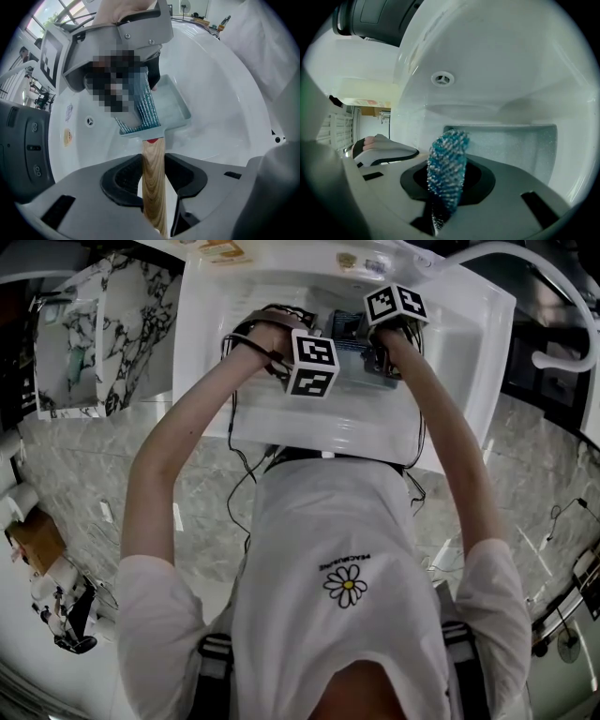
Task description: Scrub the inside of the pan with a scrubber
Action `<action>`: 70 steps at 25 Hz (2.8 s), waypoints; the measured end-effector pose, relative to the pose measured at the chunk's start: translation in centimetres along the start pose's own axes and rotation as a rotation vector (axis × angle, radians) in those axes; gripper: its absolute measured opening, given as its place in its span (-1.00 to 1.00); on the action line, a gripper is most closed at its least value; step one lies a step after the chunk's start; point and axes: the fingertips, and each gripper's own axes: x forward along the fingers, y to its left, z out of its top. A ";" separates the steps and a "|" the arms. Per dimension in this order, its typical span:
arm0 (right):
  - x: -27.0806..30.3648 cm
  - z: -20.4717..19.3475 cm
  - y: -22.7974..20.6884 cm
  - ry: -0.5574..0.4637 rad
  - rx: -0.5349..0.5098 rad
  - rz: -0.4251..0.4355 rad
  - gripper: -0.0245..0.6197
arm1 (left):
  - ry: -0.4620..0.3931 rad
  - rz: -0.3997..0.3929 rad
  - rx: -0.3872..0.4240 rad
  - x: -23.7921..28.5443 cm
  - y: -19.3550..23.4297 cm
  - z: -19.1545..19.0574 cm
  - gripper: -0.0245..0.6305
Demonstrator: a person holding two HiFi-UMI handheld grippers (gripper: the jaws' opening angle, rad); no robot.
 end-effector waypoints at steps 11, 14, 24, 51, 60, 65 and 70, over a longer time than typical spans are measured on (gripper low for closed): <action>-6.3 -2.0 -9.1 0.010 -0.008 -0.217 -0.75 | -0.008 0.002 0.015 -0.1 -0.1 0.0 -0.44; -6.8 -2.9 -11.1 0.026 0.014 -0.257 -0.75 | -0.007 0.005 0.016 -0.1 -0.1 0.0 -0.44; -5.2 -4.5 -13.4 0.049 0.093 -0.309 -0.75 | -0.006 0.003 0.014 -0.1 -0.1 0.2 -0.44; -0.2 -3.7 -1.8 0.010 0.024 -0.063 -0.75 | 0.005 0.006 0.011 0.0 -0.1 0.1 -0.44; 0.5 -3.2 0.2 -0.013 0.047 0.001 -0.75 | 0.013 0.015 0.013 0.0 -0.1 0.2 -0.44; 0.1 -3.1 0.2 -0.023 0.036 0.005 -0.75 | 0.012 0.018 0.012 0.1 0.0 0.1 -0.44; -2.8 -3.3 -0.9 -0.041 -0.018 -0.032 -0.75 | 0.012 0.016 0.015 0.0 -0.1 0.1 -0.44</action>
